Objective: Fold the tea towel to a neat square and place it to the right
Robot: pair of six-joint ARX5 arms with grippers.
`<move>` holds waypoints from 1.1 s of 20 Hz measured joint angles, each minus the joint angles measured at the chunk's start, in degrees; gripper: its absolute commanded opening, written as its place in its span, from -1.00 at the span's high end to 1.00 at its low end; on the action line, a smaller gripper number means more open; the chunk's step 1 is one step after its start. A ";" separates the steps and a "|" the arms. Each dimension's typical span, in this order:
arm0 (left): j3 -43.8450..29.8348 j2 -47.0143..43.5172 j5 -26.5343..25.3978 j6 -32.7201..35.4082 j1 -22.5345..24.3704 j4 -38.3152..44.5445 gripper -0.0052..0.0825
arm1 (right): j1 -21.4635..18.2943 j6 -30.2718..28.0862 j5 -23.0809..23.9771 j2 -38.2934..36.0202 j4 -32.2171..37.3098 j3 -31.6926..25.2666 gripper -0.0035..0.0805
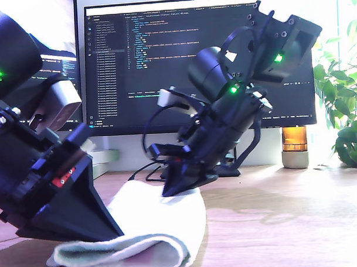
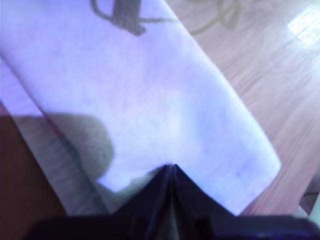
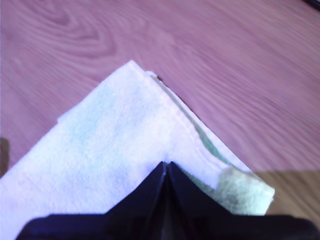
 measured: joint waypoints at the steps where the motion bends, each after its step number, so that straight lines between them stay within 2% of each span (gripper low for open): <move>1: 0.00 -1.99 0.02 0.17 0.00 -0.28 0.93 | -0.15 -0.85 0.09 -0.94 -1.03 0.00 0.94; 7: 0.02 -12.61 -2.21 4.68 0.00 -4.24 0.93 | -0.33 -4.33 0.17 -14.82 -5.57 0.04 0.94; 11: 0.02 -18.49 -6.25 12.59 0.00 -9.16 0.93 | -0.31 -8.61 0.24 -17.59 -13.31 0.13 0.94; 13: 0.02 -21.59 -7.39 14.01 0.11 -10.03 0.93 | -0.33 -8.59 0.26 -19.15 -12.98 -0.74 0.94; 17: 0.02 -23.96 -7.48 17.40 2.38 -10.21 0.93 | -0.33 -8.55 0.20 -29.40 -9.79 -8.22 0.94; 20: 0.02 -23.96 -4.52 19.32 6.43 -9.88 0.94 | -0.33 -6.71 0.24 -36.61 -5.53 -16.98 0.94; 22: 0.00 -23.96 -1.05 19.52 10.14 -7.91 0.93 | -0.33 -2.99 0.46 -41.46 -2.84 -24.39 0.94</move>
